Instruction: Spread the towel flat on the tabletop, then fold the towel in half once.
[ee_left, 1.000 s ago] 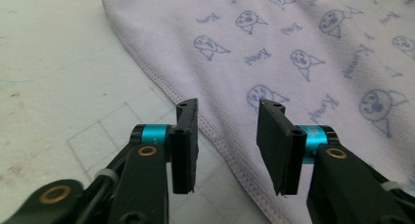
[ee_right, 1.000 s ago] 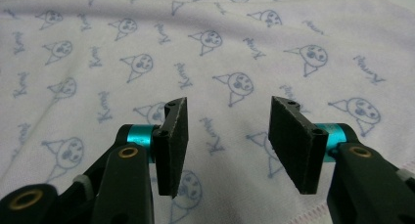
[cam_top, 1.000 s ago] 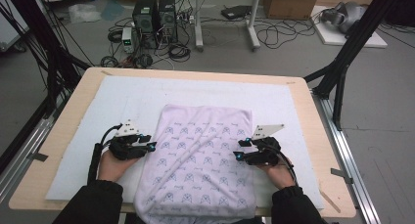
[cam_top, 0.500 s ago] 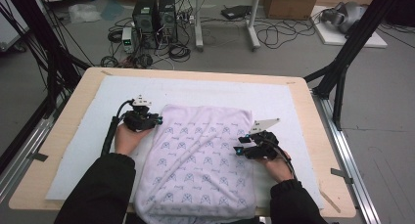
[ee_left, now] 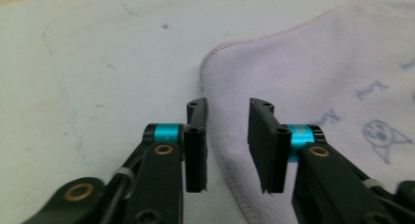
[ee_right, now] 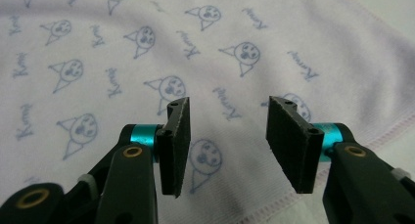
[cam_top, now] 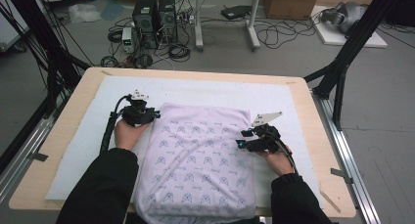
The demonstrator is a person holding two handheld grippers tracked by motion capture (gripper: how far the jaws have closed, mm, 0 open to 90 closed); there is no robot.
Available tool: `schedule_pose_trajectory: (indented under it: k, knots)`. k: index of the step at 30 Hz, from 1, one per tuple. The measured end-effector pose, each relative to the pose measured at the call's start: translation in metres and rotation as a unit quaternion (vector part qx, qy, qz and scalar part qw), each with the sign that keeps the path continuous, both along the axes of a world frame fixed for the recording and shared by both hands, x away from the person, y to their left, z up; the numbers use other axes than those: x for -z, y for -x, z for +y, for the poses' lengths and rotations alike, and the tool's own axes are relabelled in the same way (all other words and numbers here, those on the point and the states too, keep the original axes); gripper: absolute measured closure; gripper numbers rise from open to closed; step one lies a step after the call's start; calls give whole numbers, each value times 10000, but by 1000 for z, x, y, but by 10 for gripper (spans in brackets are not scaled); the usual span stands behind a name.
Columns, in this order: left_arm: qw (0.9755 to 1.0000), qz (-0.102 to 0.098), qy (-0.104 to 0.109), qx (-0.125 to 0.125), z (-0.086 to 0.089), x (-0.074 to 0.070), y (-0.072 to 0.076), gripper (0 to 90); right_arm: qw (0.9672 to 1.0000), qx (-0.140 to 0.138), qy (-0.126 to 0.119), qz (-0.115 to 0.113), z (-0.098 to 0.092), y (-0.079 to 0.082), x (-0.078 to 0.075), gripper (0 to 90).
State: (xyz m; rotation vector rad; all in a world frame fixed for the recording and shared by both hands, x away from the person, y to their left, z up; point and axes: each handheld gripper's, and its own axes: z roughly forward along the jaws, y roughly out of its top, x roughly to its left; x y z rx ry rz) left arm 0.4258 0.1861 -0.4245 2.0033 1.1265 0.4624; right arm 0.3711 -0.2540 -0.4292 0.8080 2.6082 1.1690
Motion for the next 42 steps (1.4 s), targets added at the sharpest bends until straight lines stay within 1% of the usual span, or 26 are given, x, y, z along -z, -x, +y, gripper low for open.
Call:
schedule_pose_trajectory:
  k: [1,3,4,5,6,7,8,10,11,13,15,16,18,19,22,23,24,26,28,29,34,37,39,40,41,42]
  knots:
    - [9999,48,6,106,1,-1,1,638,10000,23,-31,-20,0,-1,-1,509]
    - [9998,63,51,203,1,-2,2,603,10000,29,-11,-4,-1,-3,-3,501]
    - [9995,84,119,277,2,-3,3,570,10000,61,-8,-10,-1,-5,-5,493]
    - [9993,55,103,355,2,-5,5,566,10000,67,-29,-6,-2,-6,-7,481]
    - [9993,1,141,353,1,-6,6,562,10000,84,-31,-11,-2,-8,-10,462]
    - [9990,5,212,395,2,-8,7,554,9999,127,-31,14,-2,-10,-13,451]
    - [9988,-18,259,420,2,-9,8,543,9999,121,-34,-27,-2,-12,-16,451]
    - [9984,-78,273,487,4,-13,10,536,9999,142,-80,-35,-2,-16,-21,420]
    - [9982,-83,311,500,5,-14,11,528,9998,160,-99,-17,-2,-18,-23,419]
    - [9981,-115,323,509,6,-16,13,505,9997,189,-100,-90,-2,-20,-27,403]
    - [9982,-139,299,499,7,-18,14,493,9996,246,-136,-79,-2,-22,-30,388]
    - [9981,-141,302,511,8,-18,14,487,9996,243,-106,-98,-1,-24,-33,377]
    - [9981,-139,294,517,9,-18,14,487,9996,234,-93,-111,1,-25,-38,368]
    - [9980,-146,322,524,10,-18,14,488,9996,222,-120,-158,2,-26,-41,368]
    - [9977,-185,356,549,11,-20,14,489,9995,196,-103,-203,4,-29,-50,363]
    - [9975,-200,371,562,11,-20,15,490,9996,204,-80,-193,5,-31,-52,363]
    - [9975,-208,375,566,10,-20,15,492,9995,188,-62,-236,6,-32,-54,363]
    - [9975,-195,342,591,9,-20,15,492,9995,188,-43,-231,7,-35,-56,356]
    - [9974,-163,351,608,8,-19,15,491,9995,178,-57,-243,8,-38,-57,352]
    - [9974,-158,312,631,8,-18,15,491,9996,171,-70,-190,9,-39,-57,343]
    - [9976,-113,261,638,5,-15,13,491,9998,165,6,-138,10,-44,-51,335]
    - [9976,-74,211,652,3,-12,12,492,9996,257,22,-139,7,-49,-47,337]
    - [9975,-101,207,666,3,-10,10,498,9992,355,33,-168,5,-52,-44,333]
    - [9976,-112,196,659,3,-8,9,503,9990,412,-7,-163,4,-53,-43,333]
    - [9978,-125,194,625,4,-6,7,508,9988,448,7,-181,2,-55,-42,337]
    - [9979,-92,197,603,4,-5,6,512,9986,494,25,-181,0,-57,-40,341]
